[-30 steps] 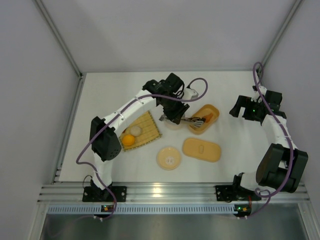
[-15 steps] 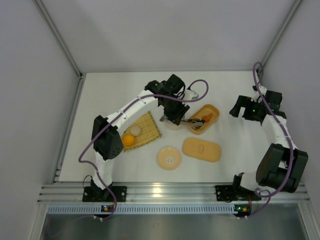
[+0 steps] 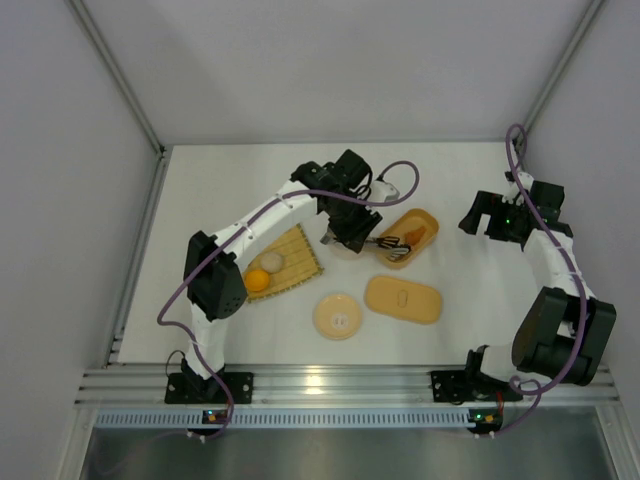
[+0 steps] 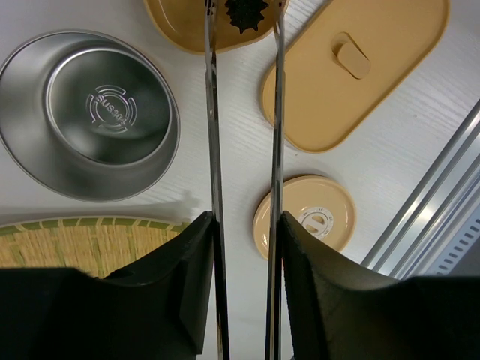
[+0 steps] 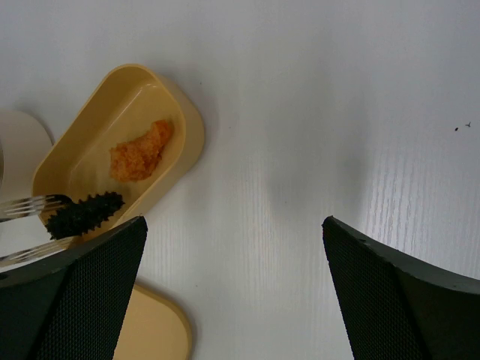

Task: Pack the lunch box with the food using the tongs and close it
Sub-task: Place the fake food in the packing box, then pick up the fake food from the plate.

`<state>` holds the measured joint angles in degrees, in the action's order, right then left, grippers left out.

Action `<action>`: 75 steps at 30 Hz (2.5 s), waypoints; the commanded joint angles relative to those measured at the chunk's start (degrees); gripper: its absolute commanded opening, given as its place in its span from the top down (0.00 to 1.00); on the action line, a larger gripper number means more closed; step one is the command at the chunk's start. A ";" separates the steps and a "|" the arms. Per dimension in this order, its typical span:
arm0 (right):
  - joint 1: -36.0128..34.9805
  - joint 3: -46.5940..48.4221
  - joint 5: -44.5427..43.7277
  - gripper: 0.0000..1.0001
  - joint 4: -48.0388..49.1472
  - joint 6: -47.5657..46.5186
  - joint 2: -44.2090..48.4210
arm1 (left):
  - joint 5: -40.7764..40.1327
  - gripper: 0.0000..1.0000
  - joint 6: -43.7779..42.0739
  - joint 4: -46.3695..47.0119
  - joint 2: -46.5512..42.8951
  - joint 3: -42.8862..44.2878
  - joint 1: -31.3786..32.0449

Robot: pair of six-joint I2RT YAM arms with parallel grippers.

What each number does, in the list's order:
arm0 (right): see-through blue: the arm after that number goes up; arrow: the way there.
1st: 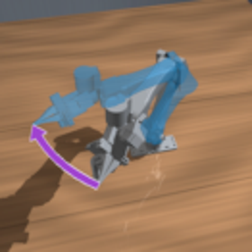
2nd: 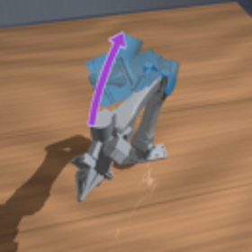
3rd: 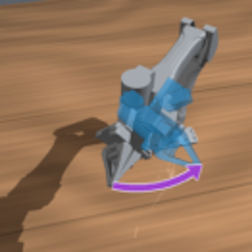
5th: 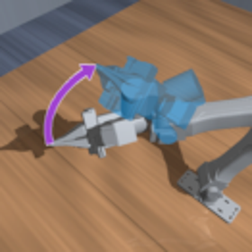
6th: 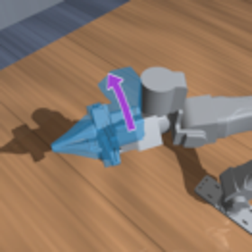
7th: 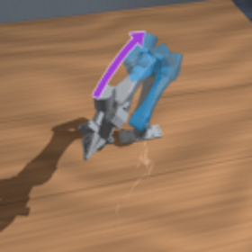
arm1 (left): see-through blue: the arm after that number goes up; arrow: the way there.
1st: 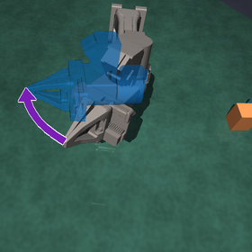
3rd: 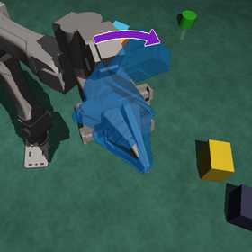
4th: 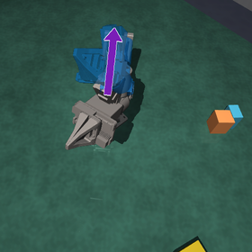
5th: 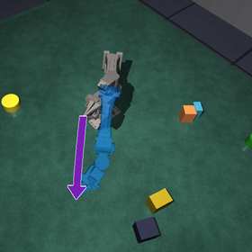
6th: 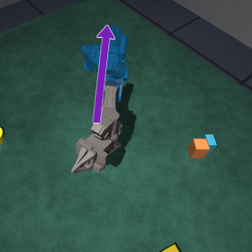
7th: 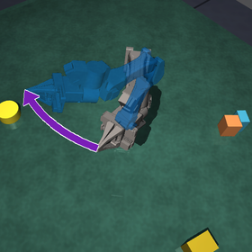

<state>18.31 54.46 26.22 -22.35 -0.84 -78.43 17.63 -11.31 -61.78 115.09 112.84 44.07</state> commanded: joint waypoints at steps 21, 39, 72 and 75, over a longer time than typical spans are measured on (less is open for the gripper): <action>0.94 2.41 0.94 0.01 0.90 -0.21 1.18 | 3.90 0.55 -1.79 -1.33 -13.03 -0.15 -8.28; 0.94 2.41 2.26 0.01 0.82 0.14 0.74 | -2.86 0.53 -2.67 -1.06 -35.98 -31.69 -41.17; 0.94 2.50 2.87 0.01 0.90 0.40 1.44 | -9.89 0.49 -0.11 -4.75 -39.15 -40.77 -43.20; 0.94 2.50 2.79 0.01 0.90 0.40 1.27 | -9.98 0.50 -0.38 -4.67 -38.54 -41.03 -42.67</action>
<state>18.33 54.46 27.97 -22.37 -0.80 -78.43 8.01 -11.11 -66.61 76.51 71.72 0.82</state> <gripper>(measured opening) 0.993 0.513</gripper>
